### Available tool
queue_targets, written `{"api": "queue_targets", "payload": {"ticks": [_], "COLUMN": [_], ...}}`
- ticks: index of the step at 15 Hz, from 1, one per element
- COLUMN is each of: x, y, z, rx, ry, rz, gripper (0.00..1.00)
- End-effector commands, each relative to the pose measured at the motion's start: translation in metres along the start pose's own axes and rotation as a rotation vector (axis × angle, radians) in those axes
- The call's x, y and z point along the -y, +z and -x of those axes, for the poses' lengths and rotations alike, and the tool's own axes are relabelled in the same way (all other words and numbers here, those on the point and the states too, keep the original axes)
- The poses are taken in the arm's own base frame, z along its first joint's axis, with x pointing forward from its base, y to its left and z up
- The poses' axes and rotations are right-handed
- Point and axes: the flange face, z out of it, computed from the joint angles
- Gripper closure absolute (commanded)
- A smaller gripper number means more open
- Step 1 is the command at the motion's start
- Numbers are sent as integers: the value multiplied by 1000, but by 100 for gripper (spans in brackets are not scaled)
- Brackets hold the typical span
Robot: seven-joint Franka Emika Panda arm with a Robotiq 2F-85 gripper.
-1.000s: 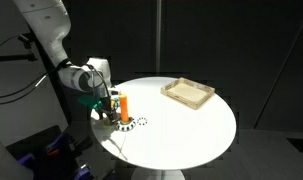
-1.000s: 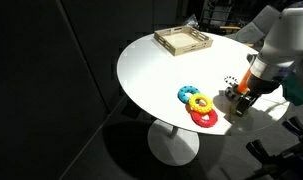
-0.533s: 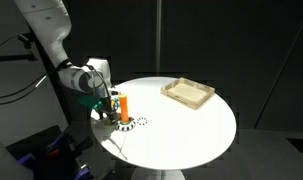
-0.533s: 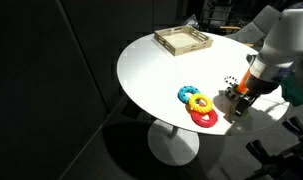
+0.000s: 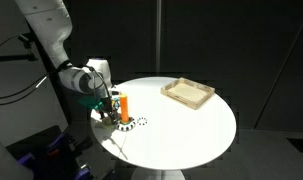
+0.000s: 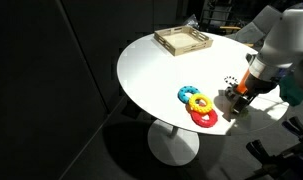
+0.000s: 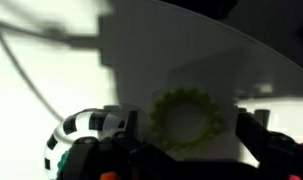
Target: Pick up a light green ring and stack it on top of the ring stacking stand
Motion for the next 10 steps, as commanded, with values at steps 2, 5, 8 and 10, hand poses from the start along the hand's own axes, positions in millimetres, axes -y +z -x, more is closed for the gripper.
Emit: {"api": "queue_targets", "payload": {"ticks": [2, 5, 8, 10], "x": [8, 14, 19, 23], "y": [6, 1, -4, -6], "z": [-1, 1, 2, 2], "rx": [0, -5, -11, -13], "ry": [-13, -23, -36, -45], "rz": [0, -3, -1, 0], "gripper": [0, 0, 0, 0]}}
